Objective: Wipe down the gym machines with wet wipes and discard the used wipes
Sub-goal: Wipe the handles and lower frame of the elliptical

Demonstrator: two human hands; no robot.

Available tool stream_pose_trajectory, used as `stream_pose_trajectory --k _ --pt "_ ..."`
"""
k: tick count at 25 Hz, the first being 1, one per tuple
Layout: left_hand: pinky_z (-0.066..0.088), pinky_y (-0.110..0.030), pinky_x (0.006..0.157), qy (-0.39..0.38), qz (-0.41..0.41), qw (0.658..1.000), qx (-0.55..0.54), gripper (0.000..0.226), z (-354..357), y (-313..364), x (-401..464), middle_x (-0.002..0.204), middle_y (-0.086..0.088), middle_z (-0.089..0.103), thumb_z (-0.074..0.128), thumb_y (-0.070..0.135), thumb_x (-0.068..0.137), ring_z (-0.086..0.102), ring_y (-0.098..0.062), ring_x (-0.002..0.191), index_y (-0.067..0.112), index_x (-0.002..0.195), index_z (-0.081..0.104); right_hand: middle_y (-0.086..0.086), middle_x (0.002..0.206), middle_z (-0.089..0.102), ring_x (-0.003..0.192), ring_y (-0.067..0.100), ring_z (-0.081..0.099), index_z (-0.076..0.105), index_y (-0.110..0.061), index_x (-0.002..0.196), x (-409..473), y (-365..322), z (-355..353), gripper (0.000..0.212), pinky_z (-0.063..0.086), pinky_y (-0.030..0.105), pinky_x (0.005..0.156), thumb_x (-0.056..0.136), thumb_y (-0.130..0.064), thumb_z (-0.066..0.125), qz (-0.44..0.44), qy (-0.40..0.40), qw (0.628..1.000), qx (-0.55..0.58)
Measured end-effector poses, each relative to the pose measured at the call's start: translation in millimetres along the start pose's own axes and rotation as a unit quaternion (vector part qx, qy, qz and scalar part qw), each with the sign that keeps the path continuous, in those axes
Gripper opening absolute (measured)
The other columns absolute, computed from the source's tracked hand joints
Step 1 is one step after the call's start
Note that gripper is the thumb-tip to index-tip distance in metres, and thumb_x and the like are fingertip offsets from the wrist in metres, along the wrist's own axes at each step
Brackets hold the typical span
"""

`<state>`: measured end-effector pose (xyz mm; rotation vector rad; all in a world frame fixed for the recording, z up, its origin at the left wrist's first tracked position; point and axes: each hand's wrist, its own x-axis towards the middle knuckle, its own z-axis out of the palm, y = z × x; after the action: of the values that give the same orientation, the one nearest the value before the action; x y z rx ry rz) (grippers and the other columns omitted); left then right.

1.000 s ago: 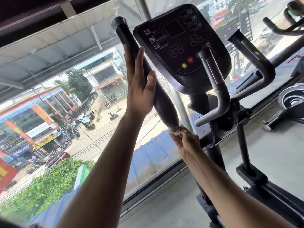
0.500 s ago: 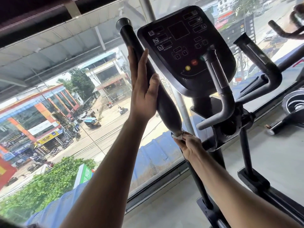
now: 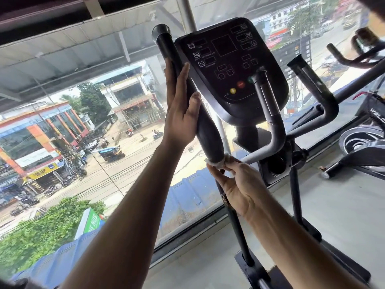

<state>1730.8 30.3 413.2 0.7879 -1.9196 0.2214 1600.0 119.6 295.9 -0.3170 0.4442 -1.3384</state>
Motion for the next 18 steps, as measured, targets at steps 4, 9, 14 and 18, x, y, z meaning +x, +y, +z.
stream_pose_trajectory --k 4,9,14,18 --pt "0.015 -0.061 0.126 -0.001 -0.016 1.0 0.007 0.062 -4 3 0 0.169 -0.03 0.004 0.038 0.03 0.106 0.002 -0.042 0.159 -0.004 0.158 0.031 0.021 0.116 0.073 0.105 0.032 0.073 0.058 0.011 0.122 -28 -16 -1 0.036 0.061 0.029 0.075 0.088 0.001 0.065 -0.036 -0.09 0.994 -0.045" --pt "0.014 -0.04 0.131 0.029 -0.114 0.992 -0.053 0.058 -4 24 -44 0.174 -0.005 0.01 0.035 0.032 0.112 0.008 -0.013 0.16 0.013 0.165 0.02 0.021 0.112 0.074 0.1 0.03 0.074 0.065 0.006 0.112 -35 -14 -29 0.027 0.062 0.03 0.074 0.089 -0.008 0.067 -0.024 -0.058 0.994 -0.09" --pt "0.019 -0.037 0.128 0.063 -0.206 0.976 -0.044 0.06 17 27 -114 0.172 0.005 0.021 0.033 0.041 0.109 0.018 -0.007 0.158 0.021 0.165 0.022 0.022 0.118 0.072 0.098 0.035 0.075 0.061 0.006 0.119 -16 -7 -59 0.023 0.062 0.031 0.074 0.098 -0.002 0.061 0.014 -0.019 0.993 -0.115" --pt "0.028 -0.046 0.125 0.06 -0.257 0.964 -0.04 0.051 32 24 -153 0.167 0.007 0.034 0.035 0.047 0.108 0.03 -0.009 0.154 0.034 0.158 0.033 0.021 0.11 0.074 0.097 0.033 0.076 0.064 0.0 0.112 4 -3 -71 0.016 0.062 0.033 0.075 0.097 0.003 0.059 0.025 -0.018 0.989 -0.145"
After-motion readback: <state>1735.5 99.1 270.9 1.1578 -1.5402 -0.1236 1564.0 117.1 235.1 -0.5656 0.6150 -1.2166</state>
